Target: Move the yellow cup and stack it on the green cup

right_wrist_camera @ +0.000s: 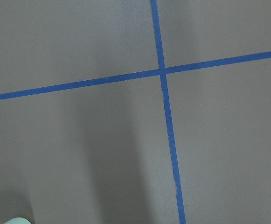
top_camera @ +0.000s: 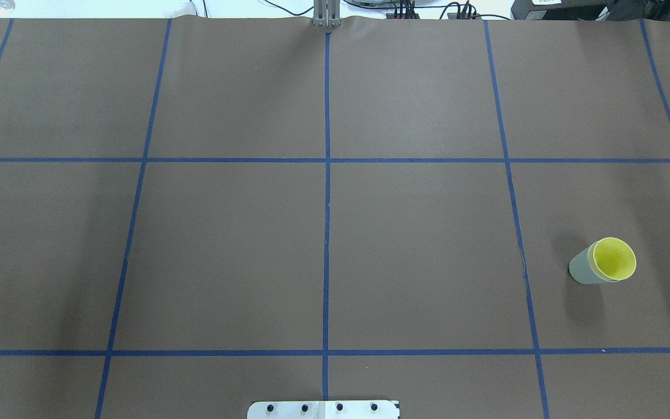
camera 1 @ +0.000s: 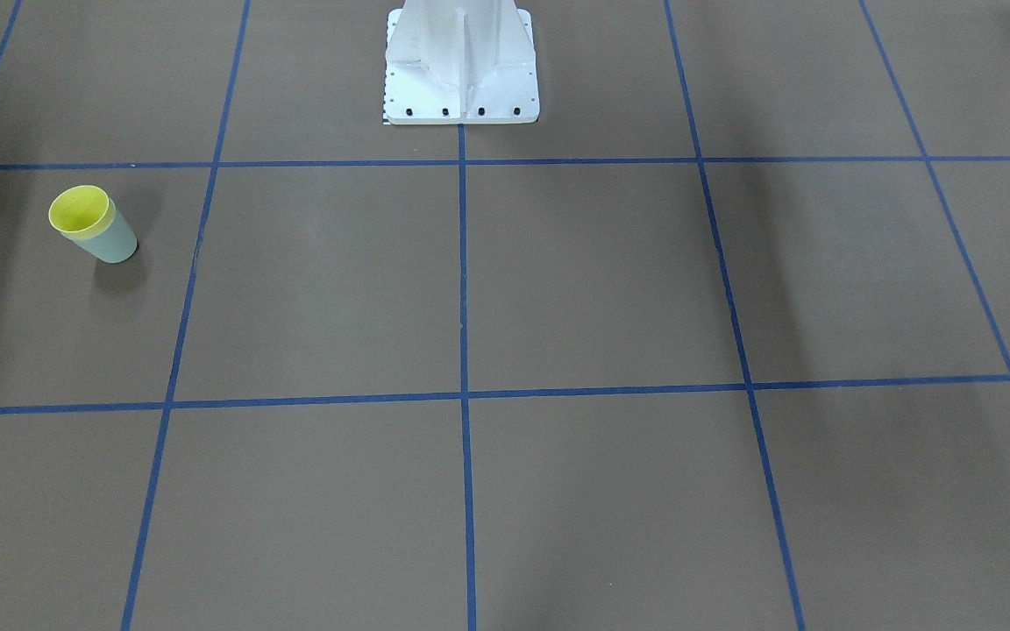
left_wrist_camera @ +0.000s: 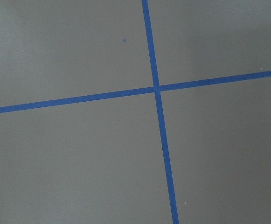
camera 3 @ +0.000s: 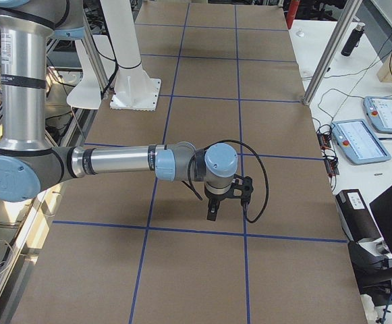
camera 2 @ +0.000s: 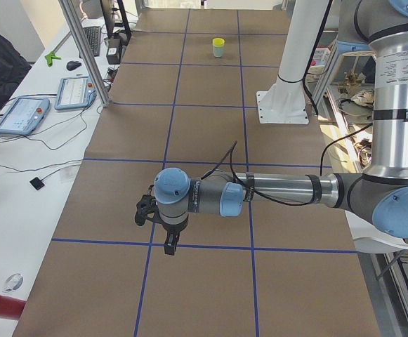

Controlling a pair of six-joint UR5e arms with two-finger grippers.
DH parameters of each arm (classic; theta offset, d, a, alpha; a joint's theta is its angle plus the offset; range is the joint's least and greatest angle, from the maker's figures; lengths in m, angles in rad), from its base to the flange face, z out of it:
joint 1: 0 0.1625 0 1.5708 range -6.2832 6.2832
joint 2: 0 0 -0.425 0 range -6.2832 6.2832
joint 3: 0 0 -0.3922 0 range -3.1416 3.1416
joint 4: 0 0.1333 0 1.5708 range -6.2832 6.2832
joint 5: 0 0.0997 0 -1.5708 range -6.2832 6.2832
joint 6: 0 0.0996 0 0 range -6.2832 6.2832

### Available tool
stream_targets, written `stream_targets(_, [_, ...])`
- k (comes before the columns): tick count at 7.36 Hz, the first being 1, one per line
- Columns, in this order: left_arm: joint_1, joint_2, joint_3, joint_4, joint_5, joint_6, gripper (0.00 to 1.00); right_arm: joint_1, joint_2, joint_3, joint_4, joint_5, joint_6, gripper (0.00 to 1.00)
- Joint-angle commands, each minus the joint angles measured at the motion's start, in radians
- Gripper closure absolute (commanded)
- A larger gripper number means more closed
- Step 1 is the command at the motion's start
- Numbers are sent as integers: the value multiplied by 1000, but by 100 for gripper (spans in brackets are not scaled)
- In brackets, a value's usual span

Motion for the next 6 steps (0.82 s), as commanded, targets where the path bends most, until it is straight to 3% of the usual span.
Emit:
stream_targets(1, [0,-3,0,0,1,2,0,0,6,0,0,0,0,0])
stream_targets(6, [0,-8,-2,0,1,4,0,0,4,-10,1,0,-2,0])
